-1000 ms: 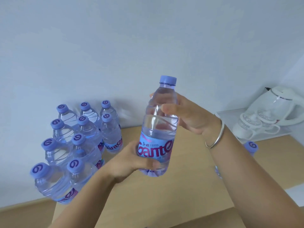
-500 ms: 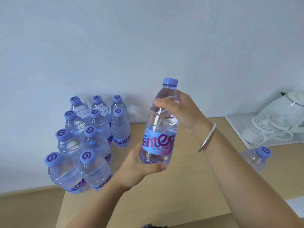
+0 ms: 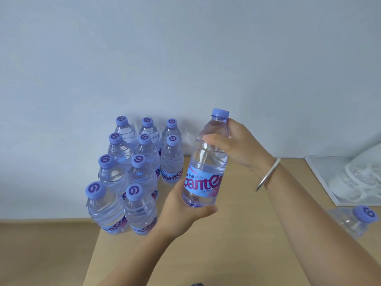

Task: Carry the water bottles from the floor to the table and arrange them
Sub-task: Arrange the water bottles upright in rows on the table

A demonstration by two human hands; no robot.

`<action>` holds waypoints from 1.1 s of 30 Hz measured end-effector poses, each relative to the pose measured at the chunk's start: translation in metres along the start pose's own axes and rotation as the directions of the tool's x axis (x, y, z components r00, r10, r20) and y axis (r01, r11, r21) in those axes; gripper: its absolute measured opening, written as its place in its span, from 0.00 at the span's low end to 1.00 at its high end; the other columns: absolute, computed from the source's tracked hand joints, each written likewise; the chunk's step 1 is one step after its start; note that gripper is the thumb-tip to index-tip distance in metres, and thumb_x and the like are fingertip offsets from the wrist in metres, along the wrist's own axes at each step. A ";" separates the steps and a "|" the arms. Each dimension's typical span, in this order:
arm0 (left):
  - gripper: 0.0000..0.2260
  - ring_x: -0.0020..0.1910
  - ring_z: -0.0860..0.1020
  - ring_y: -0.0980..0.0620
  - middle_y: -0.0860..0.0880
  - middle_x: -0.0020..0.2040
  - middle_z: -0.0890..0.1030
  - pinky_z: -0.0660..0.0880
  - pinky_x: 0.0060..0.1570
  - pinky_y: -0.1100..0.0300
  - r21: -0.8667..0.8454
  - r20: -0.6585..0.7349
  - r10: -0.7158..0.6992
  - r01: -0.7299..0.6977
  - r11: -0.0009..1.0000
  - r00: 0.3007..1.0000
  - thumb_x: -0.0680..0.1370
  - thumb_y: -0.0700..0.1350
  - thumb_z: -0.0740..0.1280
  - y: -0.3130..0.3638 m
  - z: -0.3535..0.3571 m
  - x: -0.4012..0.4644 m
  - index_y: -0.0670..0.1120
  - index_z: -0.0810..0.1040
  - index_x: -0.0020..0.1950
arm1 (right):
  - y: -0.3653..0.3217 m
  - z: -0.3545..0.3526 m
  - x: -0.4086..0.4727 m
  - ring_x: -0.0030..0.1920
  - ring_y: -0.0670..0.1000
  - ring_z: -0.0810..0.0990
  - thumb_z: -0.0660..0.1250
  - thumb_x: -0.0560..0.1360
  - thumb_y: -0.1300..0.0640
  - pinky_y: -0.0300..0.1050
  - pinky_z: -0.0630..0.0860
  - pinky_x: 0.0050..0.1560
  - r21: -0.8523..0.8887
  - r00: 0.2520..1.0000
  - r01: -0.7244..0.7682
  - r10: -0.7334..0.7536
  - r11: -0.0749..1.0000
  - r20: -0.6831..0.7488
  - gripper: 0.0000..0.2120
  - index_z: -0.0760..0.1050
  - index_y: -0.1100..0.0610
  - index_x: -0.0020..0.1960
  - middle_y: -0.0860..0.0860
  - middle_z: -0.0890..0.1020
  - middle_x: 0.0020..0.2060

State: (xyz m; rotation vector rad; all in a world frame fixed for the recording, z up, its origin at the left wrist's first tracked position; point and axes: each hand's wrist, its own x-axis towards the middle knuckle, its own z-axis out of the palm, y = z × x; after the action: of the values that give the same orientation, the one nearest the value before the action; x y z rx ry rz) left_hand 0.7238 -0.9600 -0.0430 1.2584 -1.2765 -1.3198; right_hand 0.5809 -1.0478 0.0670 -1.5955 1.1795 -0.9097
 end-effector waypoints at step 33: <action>0.33 0.66 0.63 0.53 0.49 0.72 0.58 0.67 0.56 0.62 0.186 -0.132 -0.379 0.398 0.898 0.916 0.73 0.41 0.67 -0.088 0.002 0.014 0.48 0.55 0.74 | 0.097 0.099 0.022 0.57 0.50 0.72 0.74 0.67 0.61 0.31 0.63 0.60 -0.269 0.987 0.088 -0.047 0.959 0.154 0.21 0.73 0.59 0.58 0.51 0.69 0.53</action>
State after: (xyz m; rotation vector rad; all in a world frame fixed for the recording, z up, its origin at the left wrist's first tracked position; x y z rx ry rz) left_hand 0.7252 -0.9670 -0.1317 1.7758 -1.1577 -1.4062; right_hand 0.6511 -1.0561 -0.0549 -1.9021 1.1927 -0.6783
